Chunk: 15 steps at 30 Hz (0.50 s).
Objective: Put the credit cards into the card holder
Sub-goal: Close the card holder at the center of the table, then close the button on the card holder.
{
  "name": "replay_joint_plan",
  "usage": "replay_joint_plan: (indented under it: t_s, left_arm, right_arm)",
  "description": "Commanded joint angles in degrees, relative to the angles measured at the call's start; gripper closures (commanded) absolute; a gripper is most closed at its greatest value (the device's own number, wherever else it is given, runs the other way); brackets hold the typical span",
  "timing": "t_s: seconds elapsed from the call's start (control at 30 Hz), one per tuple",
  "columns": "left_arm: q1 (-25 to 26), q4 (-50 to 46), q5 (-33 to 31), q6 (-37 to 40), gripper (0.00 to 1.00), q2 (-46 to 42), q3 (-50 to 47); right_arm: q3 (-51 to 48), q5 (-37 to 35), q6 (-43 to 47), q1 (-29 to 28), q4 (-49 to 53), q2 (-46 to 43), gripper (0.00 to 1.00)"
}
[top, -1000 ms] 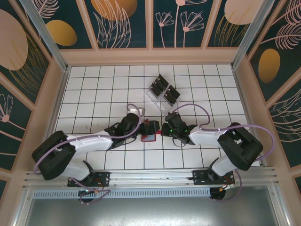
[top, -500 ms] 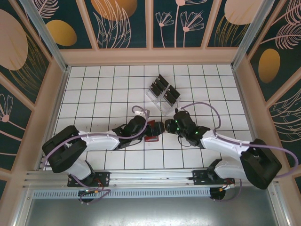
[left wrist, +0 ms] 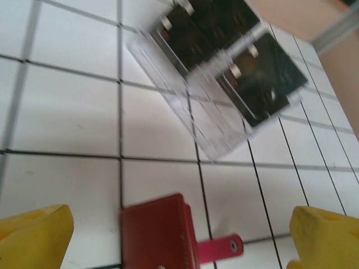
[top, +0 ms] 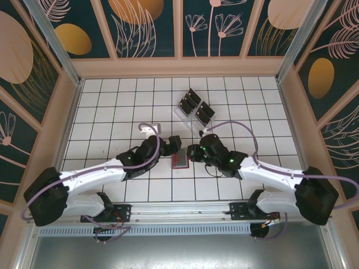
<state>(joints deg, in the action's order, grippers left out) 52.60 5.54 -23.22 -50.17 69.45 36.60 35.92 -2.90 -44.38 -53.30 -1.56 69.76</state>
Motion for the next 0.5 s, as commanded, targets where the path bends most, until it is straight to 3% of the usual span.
replay_joint_plan:
  t_s: [0.0,0.2,0.47]
  left_arm:
    - [-2.65,-7.97,-8.13,-1.61,0.01,-5.66,-0.2]
    - [-6.39,-11.91,-7.9,-1.53,0.01,-11.14,-2.59]
    - [-6.61,-10.84,-6.16,-2.74,0.01,-11.63,-6.57]
  right_arm:
    - [5.51,0.57,0.8,-1.88,-2.41,4.82,0.83]
    - [12.32,1.75,3.63,-2.34,-3.12,14.43,0.86]
    - [18.11,2.63,6.77,-1.46,-1.12,24.2,0.91]
